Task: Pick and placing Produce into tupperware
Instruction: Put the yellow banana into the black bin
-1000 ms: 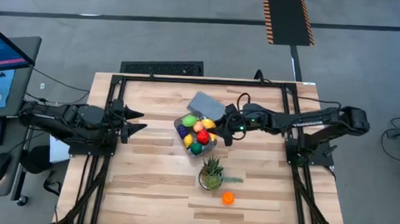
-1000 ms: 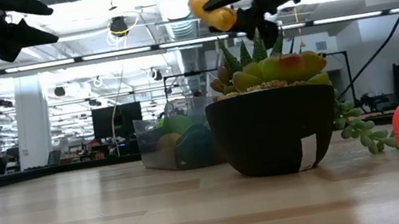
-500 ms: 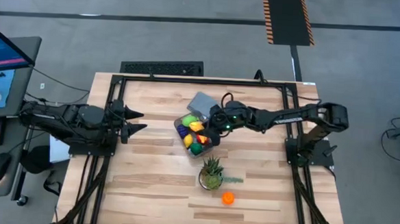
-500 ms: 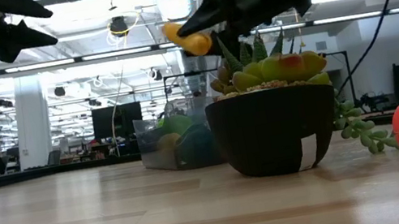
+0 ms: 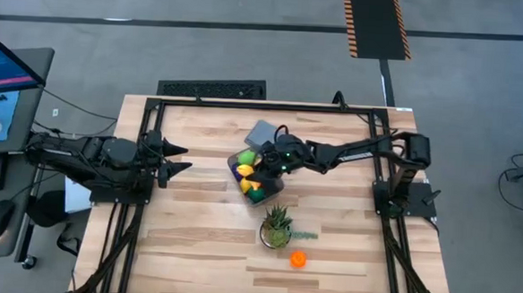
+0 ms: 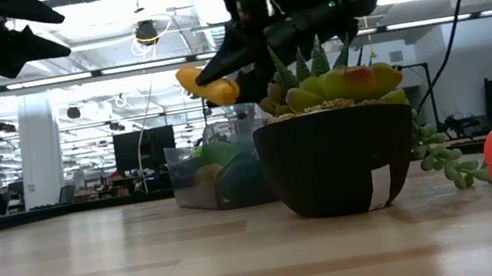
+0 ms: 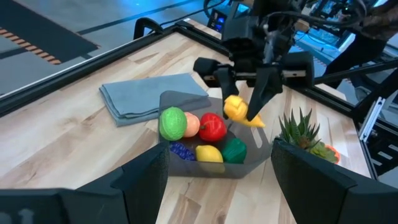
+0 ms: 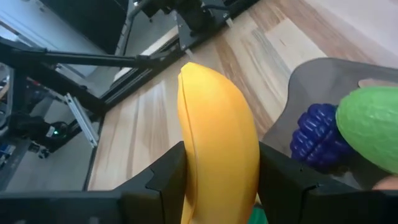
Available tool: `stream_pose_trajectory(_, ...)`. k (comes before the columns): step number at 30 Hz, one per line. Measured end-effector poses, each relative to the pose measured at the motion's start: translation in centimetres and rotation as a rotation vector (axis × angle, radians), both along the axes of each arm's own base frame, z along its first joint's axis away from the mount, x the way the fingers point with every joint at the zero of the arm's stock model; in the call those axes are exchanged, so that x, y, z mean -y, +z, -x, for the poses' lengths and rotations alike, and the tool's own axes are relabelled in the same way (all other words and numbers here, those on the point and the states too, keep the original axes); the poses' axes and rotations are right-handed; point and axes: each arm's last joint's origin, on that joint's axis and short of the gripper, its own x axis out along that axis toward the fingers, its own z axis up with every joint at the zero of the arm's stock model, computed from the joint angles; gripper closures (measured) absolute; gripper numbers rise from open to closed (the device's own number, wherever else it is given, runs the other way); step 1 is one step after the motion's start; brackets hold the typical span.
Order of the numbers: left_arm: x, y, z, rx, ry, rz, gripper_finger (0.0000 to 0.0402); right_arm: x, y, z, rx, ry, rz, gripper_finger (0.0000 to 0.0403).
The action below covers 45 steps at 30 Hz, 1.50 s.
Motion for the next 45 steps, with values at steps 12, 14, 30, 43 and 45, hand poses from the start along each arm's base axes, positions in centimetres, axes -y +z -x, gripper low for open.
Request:
stream_pose_trajectory(12, 0.0, 0.0, 0.0, -0.003, 0.0, 0.0, 0.0132, 0.2, -1.8, -0.9, -0.069, -0.019, 0.014, 0.0217)
stream_pose_trajectory(14, 0.0, 0.0, 0.0, -0.003, -0.001, -0.001, 0.0132, 0.3, -1.9, -0.8, -0.08, -0.031, 0.029, 0.0214)
stream_pose_trajectory(30, 0.0, -0.1, 0.1, -0.016, -0.002, -0.006, 0.0132, 1.2, -2.3, -0.5, -0.131, -0.125, 0.072, 0.0215)
stream_pose_trajectory(43, 0.0, -0.1, 0.1, -0.016, -0.001, -0.006, 0.0132, 0.7, -2.3, -0.6, -0.134, -0.144, 0.088, 0.0216)
stream_pose_trajectory(45, 0.0, -0.1, 0.1, -0.016, -0.001, -0.006, 0.0132, 0.7, -2.3, -0.6, -0.135, -0.144, 0.088, 0.0216)
